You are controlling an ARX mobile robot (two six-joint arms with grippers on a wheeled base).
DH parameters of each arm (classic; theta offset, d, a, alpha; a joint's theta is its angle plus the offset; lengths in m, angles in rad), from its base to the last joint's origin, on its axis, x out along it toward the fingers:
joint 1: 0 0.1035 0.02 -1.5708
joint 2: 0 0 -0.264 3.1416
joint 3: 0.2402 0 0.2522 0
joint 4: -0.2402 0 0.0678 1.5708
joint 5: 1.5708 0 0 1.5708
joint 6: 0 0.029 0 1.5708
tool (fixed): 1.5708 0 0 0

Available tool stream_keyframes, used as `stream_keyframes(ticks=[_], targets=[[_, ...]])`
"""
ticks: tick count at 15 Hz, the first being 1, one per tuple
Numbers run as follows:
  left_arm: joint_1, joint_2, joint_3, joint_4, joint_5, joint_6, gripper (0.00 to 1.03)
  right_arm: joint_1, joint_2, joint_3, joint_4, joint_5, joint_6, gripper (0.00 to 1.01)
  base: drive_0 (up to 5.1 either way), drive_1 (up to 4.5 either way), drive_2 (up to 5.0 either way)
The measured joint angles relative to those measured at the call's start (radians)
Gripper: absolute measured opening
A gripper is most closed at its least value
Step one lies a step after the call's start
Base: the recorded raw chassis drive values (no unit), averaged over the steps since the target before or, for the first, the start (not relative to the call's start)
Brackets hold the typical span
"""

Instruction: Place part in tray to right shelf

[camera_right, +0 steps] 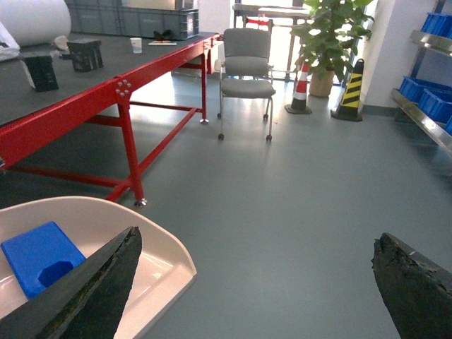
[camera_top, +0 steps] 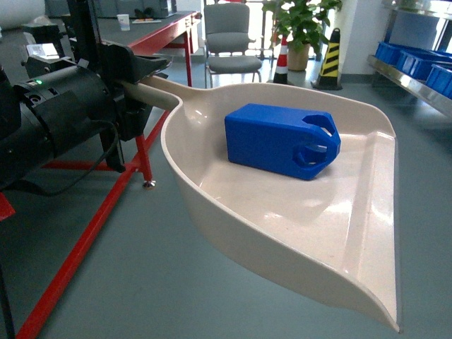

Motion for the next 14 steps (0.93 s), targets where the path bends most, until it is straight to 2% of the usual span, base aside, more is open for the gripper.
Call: stream_keyframes(ticks=[14], targets=[[0.001, -0.002, 0.001, 0.0, 0.004, -0.001, 0.12, 0.0, 0.002, 0.001, 0.002, -0.001, 0.0, 0.98, 0.0, 4.05, -4.0]])
